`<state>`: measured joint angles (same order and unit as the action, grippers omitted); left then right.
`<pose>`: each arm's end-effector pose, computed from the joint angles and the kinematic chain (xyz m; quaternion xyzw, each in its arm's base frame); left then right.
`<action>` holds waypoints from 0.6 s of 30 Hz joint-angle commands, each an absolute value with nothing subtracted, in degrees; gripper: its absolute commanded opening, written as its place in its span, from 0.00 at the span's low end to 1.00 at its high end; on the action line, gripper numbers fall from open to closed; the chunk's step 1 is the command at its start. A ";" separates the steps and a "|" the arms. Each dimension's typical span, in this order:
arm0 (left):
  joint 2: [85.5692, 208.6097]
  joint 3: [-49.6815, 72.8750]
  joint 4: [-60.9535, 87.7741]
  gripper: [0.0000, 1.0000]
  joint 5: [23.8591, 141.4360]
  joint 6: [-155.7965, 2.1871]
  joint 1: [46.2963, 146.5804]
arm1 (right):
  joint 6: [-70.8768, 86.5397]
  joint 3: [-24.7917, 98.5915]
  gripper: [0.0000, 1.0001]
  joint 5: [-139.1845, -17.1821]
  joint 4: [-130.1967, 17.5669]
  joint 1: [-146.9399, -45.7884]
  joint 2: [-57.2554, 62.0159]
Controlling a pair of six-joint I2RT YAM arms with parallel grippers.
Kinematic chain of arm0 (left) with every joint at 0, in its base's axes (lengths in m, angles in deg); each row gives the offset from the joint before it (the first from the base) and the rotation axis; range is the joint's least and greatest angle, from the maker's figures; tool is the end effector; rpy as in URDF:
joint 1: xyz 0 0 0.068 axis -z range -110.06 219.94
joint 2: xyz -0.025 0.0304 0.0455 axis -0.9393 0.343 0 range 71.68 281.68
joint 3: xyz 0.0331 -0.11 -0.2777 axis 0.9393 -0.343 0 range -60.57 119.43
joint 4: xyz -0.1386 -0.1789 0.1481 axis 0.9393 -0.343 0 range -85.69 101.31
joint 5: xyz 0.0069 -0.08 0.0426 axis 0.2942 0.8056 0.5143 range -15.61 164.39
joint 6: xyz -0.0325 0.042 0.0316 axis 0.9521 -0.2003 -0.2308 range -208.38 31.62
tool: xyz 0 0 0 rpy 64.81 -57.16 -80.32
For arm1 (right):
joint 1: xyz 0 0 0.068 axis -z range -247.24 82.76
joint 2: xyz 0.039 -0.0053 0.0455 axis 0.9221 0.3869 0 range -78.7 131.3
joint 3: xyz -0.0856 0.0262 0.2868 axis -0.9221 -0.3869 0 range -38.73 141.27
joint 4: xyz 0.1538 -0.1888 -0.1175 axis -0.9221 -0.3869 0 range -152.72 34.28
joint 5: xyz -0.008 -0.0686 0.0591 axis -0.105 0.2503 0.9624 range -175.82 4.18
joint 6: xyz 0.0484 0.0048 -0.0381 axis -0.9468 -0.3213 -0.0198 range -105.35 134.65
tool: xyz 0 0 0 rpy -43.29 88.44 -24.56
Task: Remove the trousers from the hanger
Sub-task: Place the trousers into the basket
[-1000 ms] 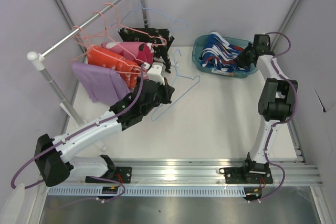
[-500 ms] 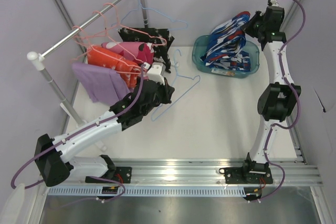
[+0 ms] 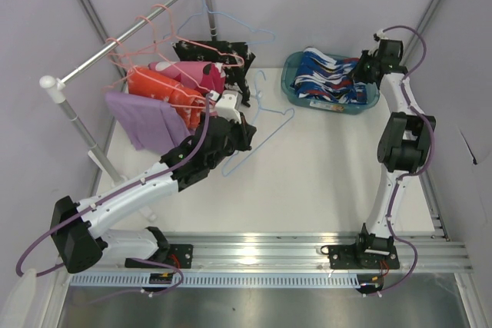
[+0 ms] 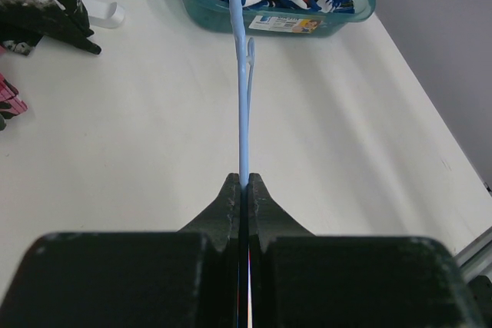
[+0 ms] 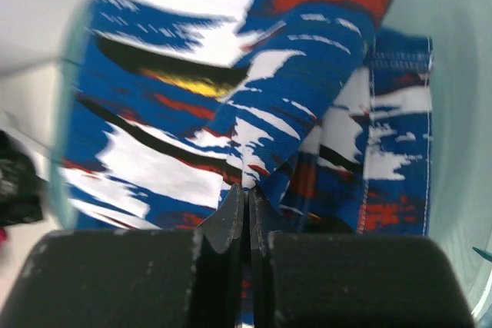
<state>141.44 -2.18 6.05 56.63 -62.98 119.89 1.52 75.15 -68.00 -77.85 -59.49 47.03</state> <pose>0.1998 -0.2156 0.3627 0.0783 0.7938 -0.2628 0.5429 0.5472 -0.0601 0.2912 0.0864 0.8709 0.1583 0.4571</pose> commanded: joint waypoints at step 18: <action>140.06 -0.02 7.18 0.00 57.95 -65.62 119.51 | 11.92 87.40 0.63 -77.73 -88.42 -66.61 41.36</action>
